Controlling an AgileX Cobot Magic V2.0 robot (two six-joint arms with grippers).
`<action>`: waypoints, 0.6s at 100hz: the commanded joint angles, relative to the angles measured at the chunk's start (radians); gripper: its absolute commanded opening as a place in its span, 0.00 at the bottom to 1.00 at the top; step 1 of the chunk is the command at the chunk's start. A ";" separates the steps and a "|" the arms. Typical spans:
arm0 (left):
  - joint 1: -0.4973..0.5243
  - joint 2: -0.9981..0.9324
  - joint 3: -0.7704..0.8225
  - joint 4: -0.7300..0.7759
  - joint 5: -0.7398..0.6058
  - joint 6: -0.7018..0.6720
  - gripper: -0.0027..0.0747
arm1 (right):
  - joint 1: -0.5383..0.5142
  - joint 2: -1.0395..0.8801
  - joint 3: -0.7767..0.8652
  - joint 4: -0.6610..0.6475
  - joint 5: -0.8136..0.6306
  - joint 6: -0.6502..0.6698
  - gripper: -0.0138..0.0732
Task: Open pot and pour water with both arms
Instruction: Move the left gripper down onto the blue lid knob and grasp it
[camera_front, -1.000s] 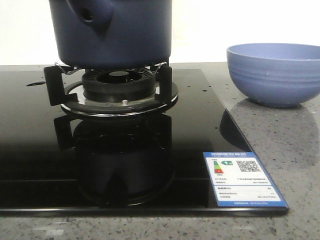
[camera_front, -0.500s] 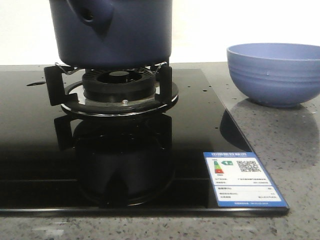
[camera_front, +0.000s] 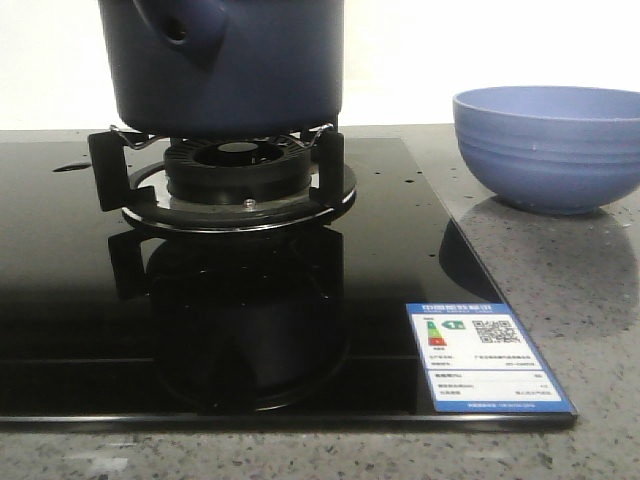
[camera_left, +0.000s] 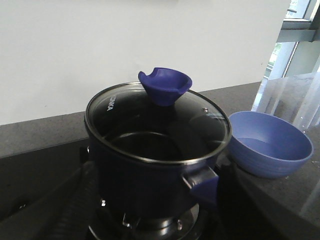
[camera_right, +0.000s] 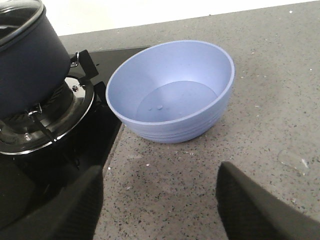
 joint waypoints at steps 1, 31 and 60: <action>-0.041 0.087 -0.079 -0.021 -0.138 0.014 0.61 | 0.001 0.015 -0.036 0.014 -0.066 -0.016 0.67; -0.069 0.379 -0.293 -0.008 -0.177 0.014 0.66 | 0.001 0.015 -0.036 0.014 -0.066 -0.016 0.67; -0.069 0.530 -0.422 0.001 -0.166 0.014 0.66 | 0.001 0.015 -0.036 0.014 -0.066 -0.016 0.67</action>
